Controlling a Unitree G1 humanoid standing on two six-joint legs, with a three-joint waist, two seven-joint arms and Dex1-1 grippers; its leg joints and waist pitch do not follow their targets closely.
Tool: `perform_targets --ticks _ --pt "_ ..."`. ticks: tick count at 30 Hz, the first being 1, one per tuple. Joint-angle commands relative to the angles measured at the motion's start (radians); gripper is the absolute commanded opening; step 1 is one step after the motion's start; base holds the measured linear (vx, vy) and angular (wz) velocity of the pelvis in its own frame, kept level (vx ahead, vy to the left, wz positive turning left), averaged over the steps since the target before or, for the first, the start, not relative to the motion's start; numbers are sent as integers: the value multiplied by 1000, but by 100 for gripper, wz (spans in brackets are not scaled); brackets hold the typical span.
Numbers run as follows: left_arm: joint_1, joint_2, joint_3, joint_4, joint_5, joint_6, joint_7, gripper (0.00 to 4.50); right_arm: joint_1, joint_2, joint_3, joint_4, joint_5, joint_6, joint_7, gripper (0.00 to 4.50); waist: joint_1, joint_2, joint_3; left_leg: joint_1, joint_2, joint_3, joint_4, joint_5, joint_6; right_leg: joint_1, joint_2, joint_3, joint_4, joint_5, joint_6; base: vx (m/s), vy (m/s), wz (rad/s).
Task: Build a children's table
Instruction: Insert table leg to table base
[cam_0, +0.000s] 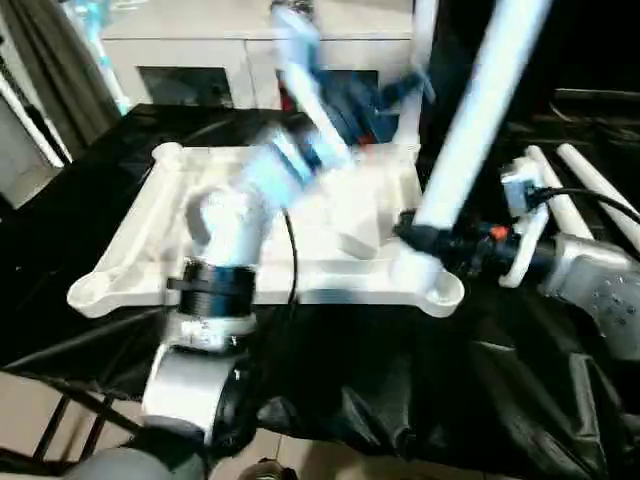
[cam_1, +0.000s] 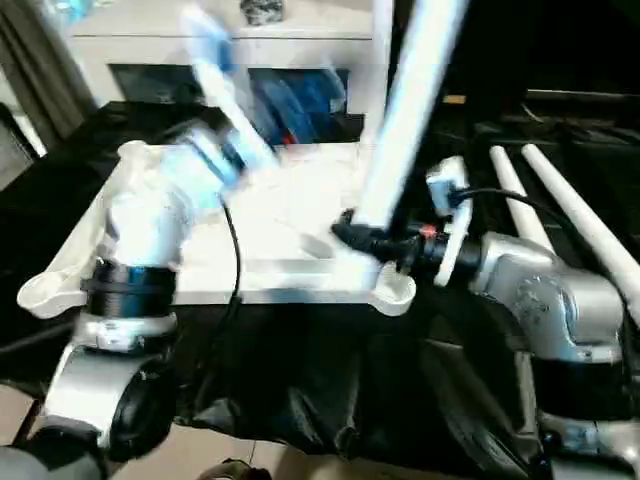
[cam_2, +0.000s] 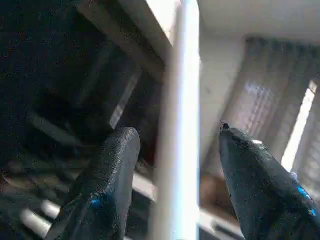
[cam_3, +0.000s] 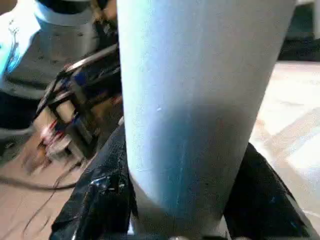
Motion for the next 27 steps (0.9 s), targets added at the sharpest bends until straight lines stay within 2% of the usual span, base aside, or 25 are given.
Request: perform_targets --ticks 1,2,3,4,5,6,7,9,10,13,14,16,17,19,20,21,22,23,24,27 --pt "15 26 16 27 -5 13 -18 284 15 18 -35 -35 -6 -45 -59 189 -3 -25 -75 22 39 -26 -63 -116 75 53 -46 28 -78 -210 -210 0 0 0" --pt "22 43 -3 35 22 11 -27 284 24 25 -36 -34 -26 -71 -79 189 -4 -22 -75 24 40 -26 -63 -119 71 52 -46 28 -80 -219 -204 0 0 0" --pt "38 78 -46 53 84 2 -41 284 42 38 -39 -33 -71 -123 -117 189 -4 -22 -75 23 41 -28 -65 -115 68 50 -47 29 -80 -222 -197 0 0 0" --pt "60 113 -111 63 160 -42 -70 284 51 38 -31 -22 -120 -153 -158 189 -8 -18 -75 25 40 -28 -66 -120 58 48 -44 28 -80 -232 -182 0 0 0" --pt "85 151 -184 72 245 -95 -103 284 59 36 -21 -8 -174 -182 -203 189 -10 -19 -73 24 43 -34 -71 -125 51 46 -46 29 -86 -254 -157 0 0 0" --pt "85 151 -184 72 245 -95 -103 284 59 36 -21 -8 -174 -182 -203 189 -15 -18 -73 26 41 -29 -71 -131 43 46 -43 31 -85 -258 -152 0 0 0" --pt "130 205 -313 89 371 -195 -160 284 67 49 -39 18 -227 -202 -300 189 -15 -18 -73 25 41 -32 -72 -129 35 48 -48 32 -87 -258 -149 0 0 0" --pt "155 237 -387 108 433 -249 -196 284 72 65 -65 31 -245 -206 -370 189 -24 -10 -75 30 41 -28 -73 -143 19 42 -45 34 -84 -253 -149 0 0 0" --pt "181 271 -473 133 493 -297 -256 284 91 71 -72 15 -242 -197 -391 189 -24 -5 -77 30 41 -29 -73 -146 17 46 -47 33 -83 -231 -163 0 0 0" --pt "202 302 -564 177 551 -342 -328 284 117 76 -65 -13 -238 -183 -400 189 -29 -5 -76 26 43 -30 -77 -154 22 49 -47 34 -79 -185 -175 0 0 0" --pt "204 304 -577 190 561 -353 -338 284 121 77 -61 -15 -243 -186 -404 189 -33 0 -76 25 42 -30 -76 -157 22 52 -49 34 -75 -169 -188 0 0 0" --pt "205 308 -606 230 591 -379 -358 284 134 78 -48 -20 -261 -198 -411 189 -36 -4 -75 22 39 -29 -75 -160 26 53 -49 34 -78 -167 -192 0 0 0" --pt "204 310 -626 266 620 -404 -367 284 143 77 -37 -23 -279 -213 -415 189 -39 3 -74 23 39 -28 -75 -167 28 53 -52 34 -78 -182 -199 0 0 0" --pt "197 313 -662 347 679 -458 -376 284 156 82 -27 -33 -296 -226 -424 189 -47 2 -71 21 37 -28 -75 -189 30 54 -51 33 -86 -228 -188 0 0 0" --pt "197 313 -662 347 679 -458 -376 284 156 82 -27 -33 -296 -226 -424 189 -52 0 -70 21 36 -28 -76 -198 30 54 -51 33 -88 -243 -182 0 0 0" --pt "187 307 -672 415 710 -500 -365 267 165 85 -21 -41 -301 -231 -434 189 -58 11 -71 20 36 -31 -75 -203 31 54 -53 32 -88 -270 -178 0 0 0" --pt "179 302 -671 452 714 -517 -359 256 170 84 -17 -45 -302 -233 -437 189 -63 7 -69 22 34 -29 -75 -217 32 51 -49 32 -94 -286 -173 0 0 0" --pt "172 297 -669 481 719 -531 -349 249 174 83 -13 -48 -302 -233 -438 189 -63 7 -70 22 35 -30 -75 -219 30 53 -51 32 -92 -290 -173 0 0 0" --pt "166 296 -669 500 723 -540 -343 246 177 82 -10 -52 -302 -233 -438 189 -63 12 -70 22 36 -30 -76 -222 31 52 -51 32 -93 -292 -172 0 0 0" --pt "151 290 -666 545 736 -562 -337 210 182 83 -8 -60 -305 -231 -439 189 -65 11 -73 23 37 -31 -76 -221 36 51 -50 31 -91 -275 -180 0 0 0"
